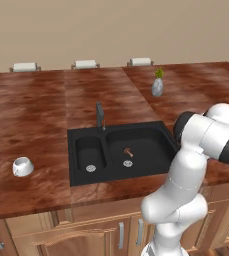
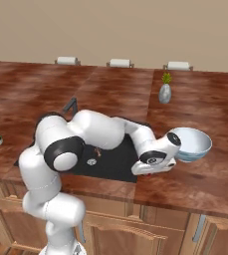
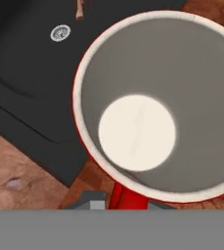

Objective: Clear the mugs and bowl far away from the sink.

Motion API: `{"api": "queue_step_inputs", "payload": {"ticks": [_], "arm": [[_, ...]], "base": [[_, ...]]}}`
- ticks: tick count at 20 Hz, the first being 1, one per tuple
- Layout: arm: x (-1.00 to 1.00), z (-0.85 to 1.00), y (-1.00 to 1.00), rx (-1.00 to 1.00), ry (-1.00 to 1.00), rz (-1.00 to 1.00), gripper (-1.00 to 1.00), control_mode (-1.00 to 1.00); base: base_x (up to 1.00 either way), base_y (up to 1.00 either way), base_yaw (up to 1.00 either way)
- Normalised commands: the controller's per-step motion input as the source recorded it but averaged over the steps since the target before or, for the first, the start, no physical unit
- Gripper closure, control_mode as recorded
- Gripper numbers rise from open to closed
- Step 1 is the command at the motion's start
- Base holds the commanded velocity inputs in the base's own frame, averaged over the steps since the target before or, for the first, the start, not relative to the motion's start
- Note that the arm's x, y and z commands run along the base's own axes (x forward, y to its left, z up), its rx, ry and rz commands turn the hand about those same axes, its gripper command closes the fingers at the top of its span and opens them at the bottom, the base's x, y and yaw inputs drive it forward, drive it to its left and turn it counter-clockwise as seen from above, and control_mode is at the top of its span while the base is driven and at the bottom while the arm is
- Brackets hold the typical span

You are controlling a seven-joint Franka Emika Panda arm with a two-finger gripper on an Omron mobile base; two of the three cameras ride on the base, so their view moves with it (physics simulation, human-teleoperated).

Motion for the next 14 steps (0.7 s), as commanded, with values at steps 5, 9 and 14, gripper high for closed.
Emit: {"api": "queue_step_inputs", "payload": {"ticks": [5, 9, 14], "arm": [[-0.53, 0.88, 0.23, -0.07, -0.25, -0.07, 1.00, -1.00], [-0.38, 1.00, 0.44, -0.12, -0.13, -0.23, 1.00, -1.00], [-0.21, 1.00, 0.71, -0.21, -0.01, -0.34, 1.00, -1.00]], "base": [[0.00, 0.00, 0.00], [0.00, 0.00, 0.00], [0.00, 0.00, 0.00]]}}
